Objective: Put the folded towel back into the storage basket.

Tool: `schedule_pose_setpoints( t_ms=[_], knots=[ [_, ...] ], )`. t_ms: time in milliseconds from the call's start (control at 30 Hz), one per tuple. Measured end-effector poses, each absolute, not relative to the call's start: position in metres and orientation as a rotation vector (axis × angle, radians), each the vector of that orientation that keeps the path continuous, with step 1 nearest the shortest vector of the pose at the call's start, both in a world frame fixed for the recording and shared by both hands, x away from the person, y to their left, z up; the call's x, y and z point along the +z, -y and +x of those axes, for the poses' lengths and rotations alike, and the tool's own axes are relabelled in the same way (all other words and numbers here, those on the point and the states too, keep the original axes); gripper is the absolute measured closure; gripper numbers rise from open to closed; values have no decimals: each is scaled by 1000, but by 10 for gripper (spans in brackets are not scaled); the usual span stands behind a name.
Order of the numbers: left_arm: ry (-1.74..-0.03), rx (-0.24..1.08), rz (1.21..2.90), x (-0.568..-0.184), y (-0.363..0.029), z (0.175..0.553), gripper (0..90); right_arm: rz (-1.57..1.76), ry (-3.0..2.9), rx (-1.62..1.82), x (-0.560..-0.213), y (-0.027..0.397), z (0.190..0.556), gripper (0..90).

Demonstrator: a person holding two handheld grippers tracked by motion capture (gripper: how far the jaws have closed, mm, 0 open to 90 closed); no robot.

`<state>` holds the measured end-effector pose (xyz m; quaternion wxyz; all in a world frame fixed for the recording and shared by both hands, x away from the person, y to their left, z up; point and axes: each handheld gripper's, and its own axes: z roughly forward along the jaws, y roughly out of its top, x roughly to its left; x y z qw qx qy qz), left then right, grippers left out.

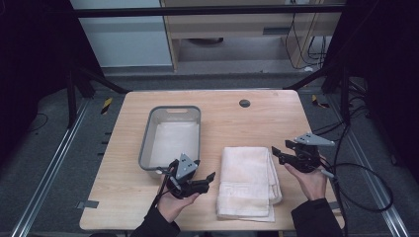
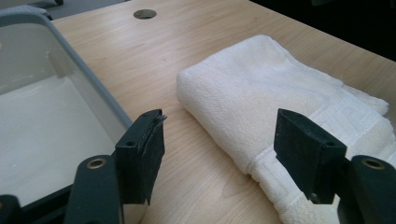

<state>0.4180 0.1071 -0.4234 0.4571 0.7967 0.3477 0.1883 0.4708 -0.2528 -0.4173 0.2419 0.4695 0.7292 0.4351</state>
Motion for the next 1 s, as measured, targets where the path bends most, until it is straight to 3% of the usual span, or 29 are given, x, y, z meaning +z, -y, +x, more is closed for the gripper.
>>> schedule_pose_setpoints(
  t_ms=[767,1000],
  knots=[
    [-861,402,2088,-464,-73,417,304,1324,-2077,1159,-440,240,477,422],
    [-870,382,2116,-474,-69,416,293,1378,-2100,1124,-456,242,482,359]
  ],
)
